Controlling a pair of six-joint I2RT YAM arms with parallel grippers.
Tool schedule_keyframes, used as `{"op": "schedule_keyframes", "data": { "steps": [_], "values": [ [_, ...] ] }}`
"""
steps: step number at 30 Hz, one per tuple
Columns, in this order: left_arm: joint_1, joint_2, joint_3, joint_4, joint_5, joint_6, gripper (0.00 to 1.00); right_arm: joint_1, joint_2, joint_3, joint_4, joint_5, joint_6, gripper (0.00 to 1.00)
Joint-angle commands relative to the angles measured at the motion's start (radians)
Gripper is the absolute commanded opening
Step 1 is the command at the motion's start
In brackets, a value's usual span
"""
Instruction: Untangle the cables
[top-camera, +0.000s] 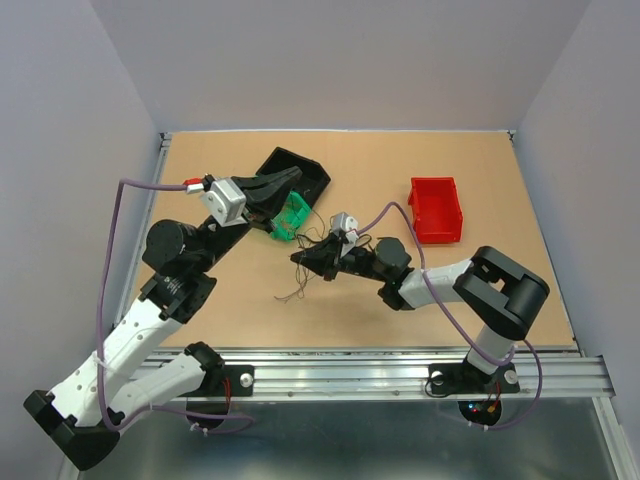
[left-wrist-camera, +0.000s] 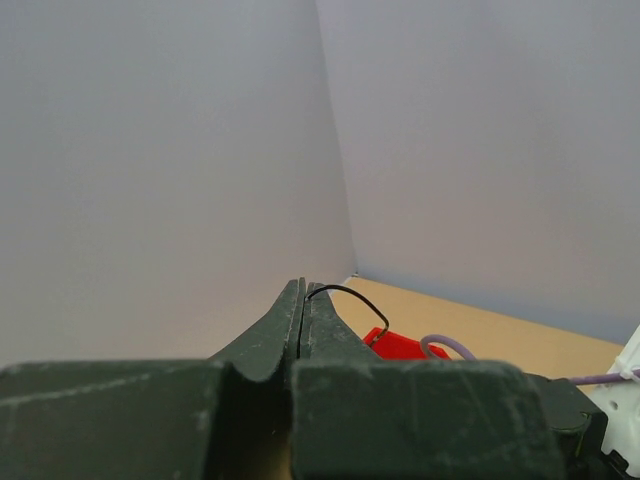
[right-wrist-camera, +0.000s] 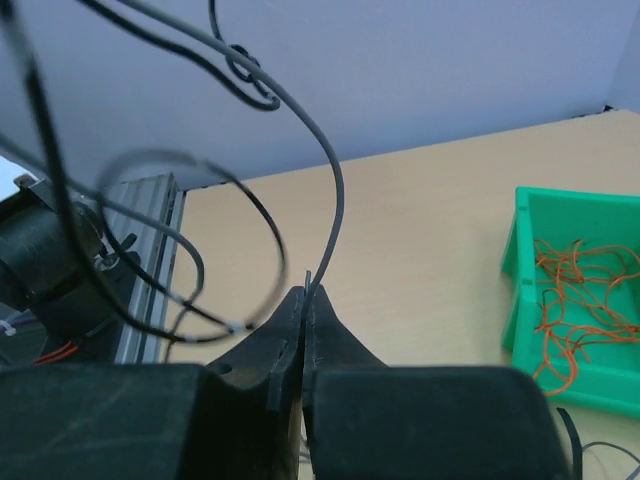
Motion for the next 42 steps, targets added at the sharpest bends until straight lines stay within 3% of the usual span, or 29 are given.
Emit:
{"op": "schedule_keyframes", "data": {
  "steps": [1, 5, 10, 11, 15, 18, 22, 29, 31, 36, 42],
  "values": [
    [0.002, -0.018, 0.025, 0.045, -0.036, 0.003, 0.00, 0.002, -0.028, 0.030, 0.355, 0.016, 0.006, 0.00],
    [0.002, 0.008, 0.113, 0.033, -0.127, 0.070, 0.00, 0.000, -0.003, -0.005, 0.354, 0.059, 0.016, 0.01],
    [0.002, 0.163, 0.523, -0.022, -0.350, 0.297, 0.00, -0.017, 0.043, -0.030, 0.290, 0.238, 0.028, 0.01],
    [0.000, 0.188, 0.524, -0.022, -0.386, 0.334, 0.00, -0.027, 0.048, -0.030, 0.276, 0.255, 0.042, 0.01],
    [0.002, 0.261, 0.786, -0.019, -0.486, 0.442, 0.00, -0.081, 0.077, -0.066, 0.257, 0.340, 0.117, 0.01],
    [0.002, 0.284, 0.855, -0.016, -0.481, 0.459, 0.00, -0.127, 0.060, -0.045, 0.057, 0.487, 0.186, 0.01],
    [0.002, 0.303, 0.852, -0.010, -0.458, 0.483, 0.00, -0.156, -0.006, -0.034, -0.134, 0.636, 0.243, 0.01],
    [0.002, 0.347, 0.719, 0.073, -0.430, 0.531, 0.00, -0.156, -0.141, -0.125, -0.177, 0.622, 0.171, 0.01],
    [0.002, 0.378, 0.707, 0.085, -0.446, 0.558, 0.00, -0.156, -0.202, -0.119, -0.273, 0.593, 0.145, 0.01],
    [0.028, 0.588, 0.786, 0.082, -0.536, 0.607, 0.00, -0.155, -0.310, -0.082, -0.574, 0.490, 0.071, 0.01],
    [0.100, 0.786, 0.851, 0.036, -0.432, 0.551, 0.00, -0.155, -0.477, -0.135, -0.703, 0.573, 0.071, 0.01]
  ]
}}
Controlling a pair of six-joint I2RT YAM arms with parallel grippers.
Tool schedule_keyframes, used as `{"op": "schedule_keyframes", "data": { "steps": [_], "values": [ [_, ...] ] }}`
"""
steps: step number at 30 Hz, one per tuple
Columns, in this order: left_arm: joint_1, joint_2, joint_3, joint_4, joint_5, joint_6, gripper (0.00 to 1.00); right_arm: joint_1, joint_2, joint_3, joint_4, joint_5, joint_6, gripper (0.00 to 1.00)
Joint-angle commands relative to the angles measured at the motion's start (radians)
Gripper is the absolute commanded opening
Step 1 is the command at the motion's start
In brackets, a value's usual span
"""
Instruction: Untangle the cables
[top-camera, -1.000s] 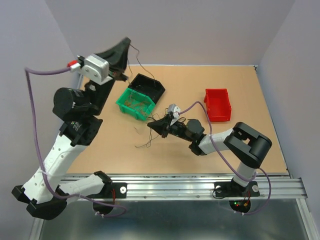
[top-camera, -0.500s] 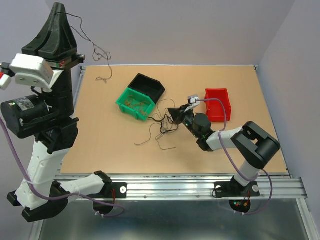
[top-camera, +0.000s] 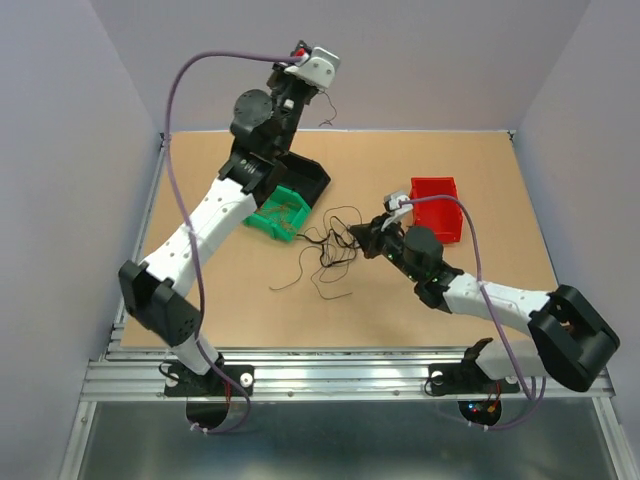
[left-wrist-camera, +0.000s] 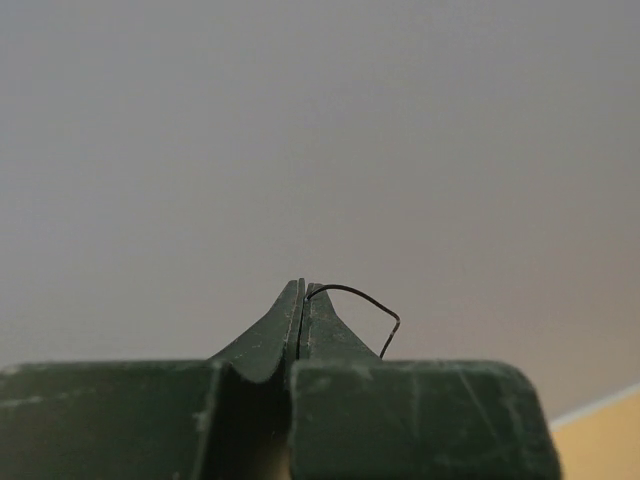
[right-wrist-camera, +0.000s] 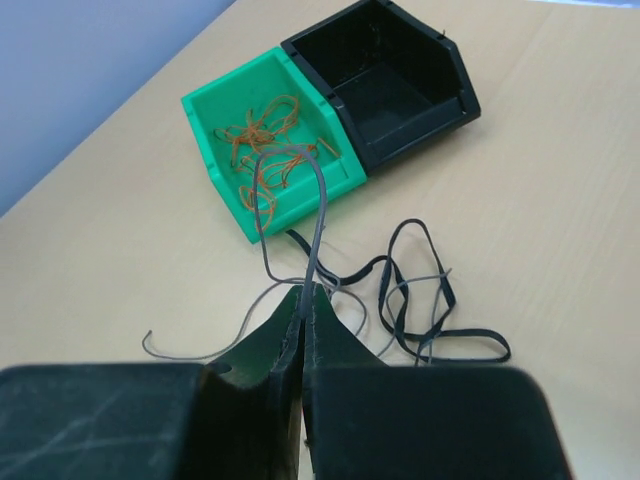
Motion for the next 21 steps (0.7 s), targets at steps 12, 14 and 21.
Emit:
{"op": "schedule_keyframes", "data": {
  "steps": [12, 14, 21],
  "values": [
    [0.252, 0.245, 0.068, -0.024, 0.305, -0.211, 0.00, 0.002, -0.313, -0.107, -0.225, 0.082, -0.024, 0.01],
    [0.286, 0.243, 0.018, -0.018, 0.360, -0.251, 0.00, 0.002, -0.316, -0.107, -0.228, 0.091, -0.026, 0.01],
    [0.361, 0.277, -0.124, 0.105, 0.472, -0.378, 0.00, 0.002, -0.256, -0.073, -0.226, 0.057, -0.021, 0.00]
  ]
}}
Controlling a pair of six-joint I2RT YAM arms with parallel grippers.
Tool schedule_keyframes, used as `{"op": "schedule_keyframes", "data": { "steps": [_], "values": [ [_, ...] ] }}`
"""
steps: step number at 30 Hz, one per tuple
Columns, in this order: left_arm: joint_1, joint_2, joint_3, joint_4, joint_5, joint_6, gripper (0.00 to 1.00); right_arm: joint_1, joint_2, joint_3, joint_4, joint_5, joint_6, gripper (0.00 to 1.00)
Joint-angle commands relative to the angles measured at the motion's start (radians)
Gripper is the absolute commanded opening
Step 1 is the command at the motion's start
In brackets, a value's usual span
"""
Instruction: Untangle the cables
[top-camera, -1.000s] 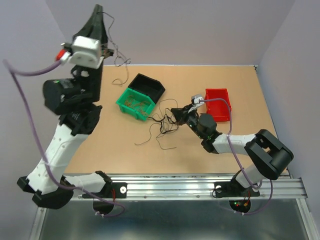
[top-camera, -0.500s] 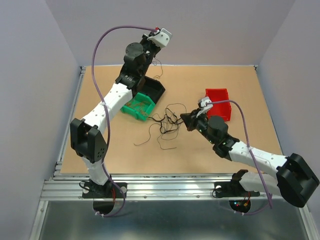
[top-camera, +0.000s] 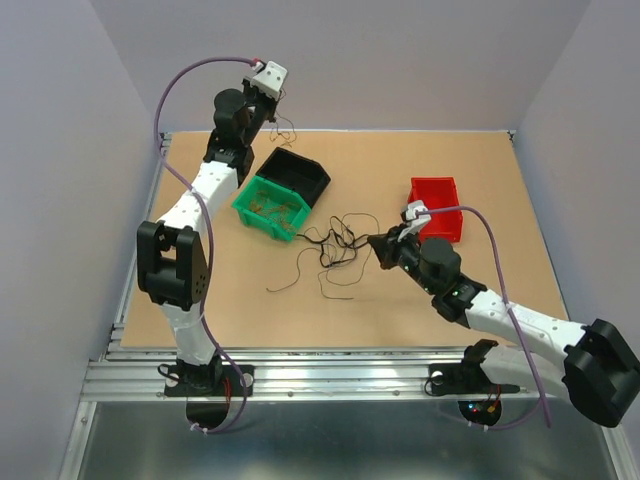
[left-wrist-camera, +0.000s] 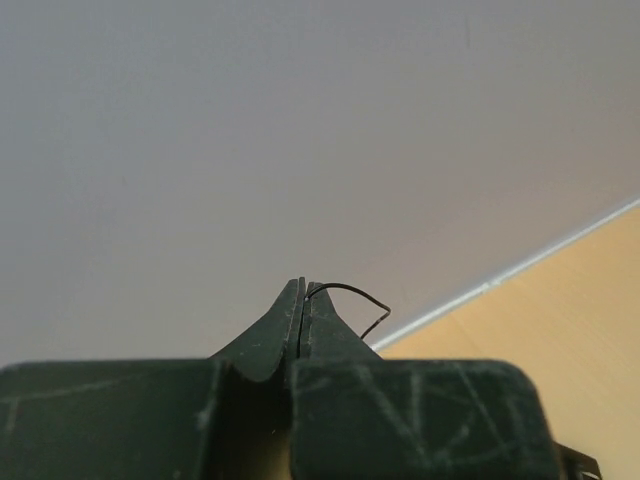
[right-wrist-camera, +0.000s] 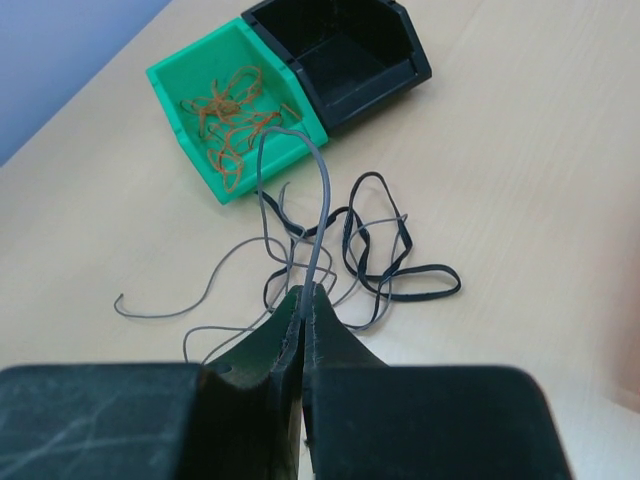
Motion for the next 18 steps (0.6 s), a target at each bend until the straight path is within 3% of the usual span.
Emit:
{"op": "schedule_keyframes", "data": {
  "steps": [1, 11, 18],
  "values": [
    [0.023, 0.015, -0.027, 0.110, 0.117, -0.116, 0.00, 0.002, 0.027, 0.019, 0.003, -0.012, -0.009, 0.01],
    [0.026, 0.021, -0.166, 0.144, 0.218, -0.135, 0.00, 0.002, 0.001, 0.002, 0.003, 0.006, -0.009, 0.01],
    [0.018, 0.050, -0.206, 0.113, 0.169, -0.075, 0.00, 0.002, -0.027, -0.012, 0.003, -0.008, -0.015, 0.01]
  ]
}}
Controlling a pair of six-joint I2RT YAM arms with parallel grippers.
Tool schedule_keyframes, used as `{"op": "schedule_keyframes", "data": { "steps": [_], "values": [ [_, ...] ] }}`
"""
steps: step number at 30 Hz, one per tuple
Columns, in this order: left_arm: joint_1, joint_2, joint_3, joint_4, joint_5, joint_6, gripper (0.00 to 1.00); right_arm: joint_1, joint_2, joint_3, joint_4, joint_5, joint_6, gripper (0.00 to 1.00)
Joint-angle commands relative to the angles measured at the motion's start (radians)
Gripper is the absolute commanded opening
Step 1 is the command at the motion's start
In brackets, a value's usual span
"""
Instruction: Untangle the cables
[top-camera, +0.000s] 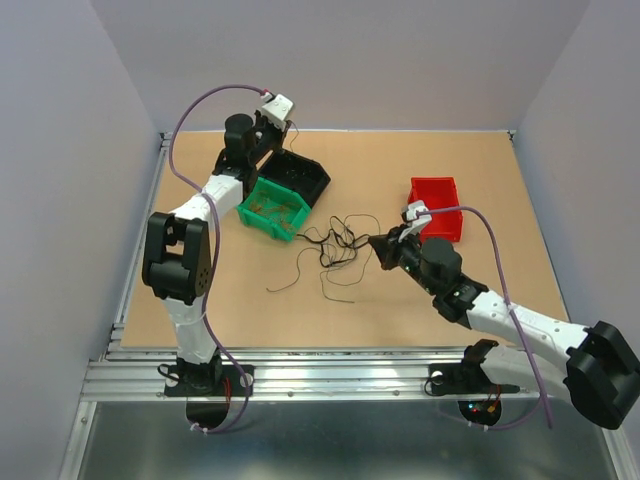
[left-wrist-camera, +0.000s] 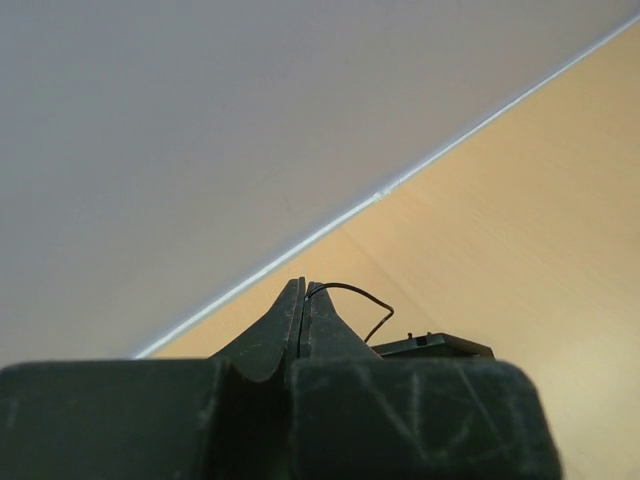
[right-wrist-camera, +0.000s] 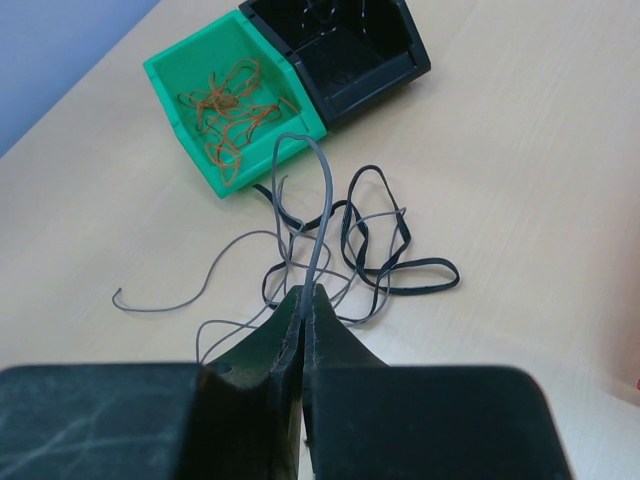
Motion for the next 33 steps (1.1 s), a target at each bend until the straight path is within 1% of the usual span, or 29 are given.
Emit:
{"op": "schedule_keyframes", "data": {
  "steps": [1, 4, 5, 6, 7, 8, 9, 12, 19, 20, 21, 22, 25, 29, 30, 31, 33],
  "values": [
    [-0.007, -0.001, 0.004, 0.026, -0.031, 0.023, 0.00, 0.002, -0.028, -0.012, 0.027, -0.005, -0.018, 0.01],
    [-0.007, 0.020, 0.047, -0.085, -0.044, 0.016, 0.01, 0.002, -0.028, -0.012, 0.027, -0.007, -0.018, 0.00],
    [-0.007, 0.025, 0.057, -0.140, -0.045, 0.010, 0.03, 0.002, -0.028, -0.013, 0.027, -0.007, -0.018, 0.01],
    [-0.007, 0.027, 0.062, -0.155, -0.045, 0.009, 0.06, 0.002, -0.027, -0.012, 0.027, -0.004, -0.016, 0.01],
    [-0.007, 0.025, 0.055, -0.164, -0.045, 0.004, 0.16, 0.004, -0.024, -0.010, 0.025, -0.004, -0.016, 0.01],
    [-0.009, 0.019, 0.047, -0.167, -0.051, 0.000, 0.21, 0.004, -0.022, -0.008, 0.025, -0.005, -0.016, 0.00],
    [-0.009, 0.016, 0.039, -0.170, -0.058, 0.001, 0.25, 0.002, -0.021, -0.007, 0.027, -0.008, -0.016, 0.01],
    [-0.013, 0.011, 0.022, -0.181, -0.082, 0.004, 0.32, 0.002, -0.010, -0.004, 0.025, -0.010, -0.015, 0.00],
    [-0.013, 0.043, 0.068, -0.276, -0.091, 0.003, 0.34, 0.002, 0.004, 0.005, 0.025, -0.010, -0.013, 0.01],
    [-0.016, 0.050, 0.071, -0.293, -0.090, 0.006, 0.33, 0.002, 0.007, 0.005, 0.025, -0.011, -0.013, 0.01],
    [-0.019, 0.054, 0.085, -0.308, -0.085, 0.018, 0.28, 0.002, 0.008, 0.005, 0.025, -0.011, -0.013, 0.00],
    [-0.021, 0.063, 0.097, -0.326, -0.085, 0.022, 0.15, 0.004, 0.008, 0.005, 0.027, -0.013, -0.013, 0.00],
    [-0.032, 0.129, 0.163, -0.397, -0.097, 0.024, 0.00, 0.002, 0.010, 0.005, 0.028, -0.013, -0.013, 0.00],
    [-0.049, 0.206, 0.252, -0.495, -0.122, 0.039, 0.00, 0.004, 0.013, 0.005, 0.030, -0.016, -0.013, 0.01],
    [-0.058, 0.223, 0.295, -0.518, -0.134, 0.049, 0.00, 0.004, 0.015, 0.008, 0.030, -0.016, -0.013, 0.01],
    [-0.076, 0.238, 0.317, -0.544, -0.145, 0.082, 0.00, 0.004, 0.019, 0.008, 0.031, -0.016, -0.013, 0.00],
    [-0.105, 0.295, 0.364, -0.633, -0.225, 0.122, 0.00, 0.002, 0.025, 0.010, 0.030, -0.017, -0.015, 0.01]
  ]
}}
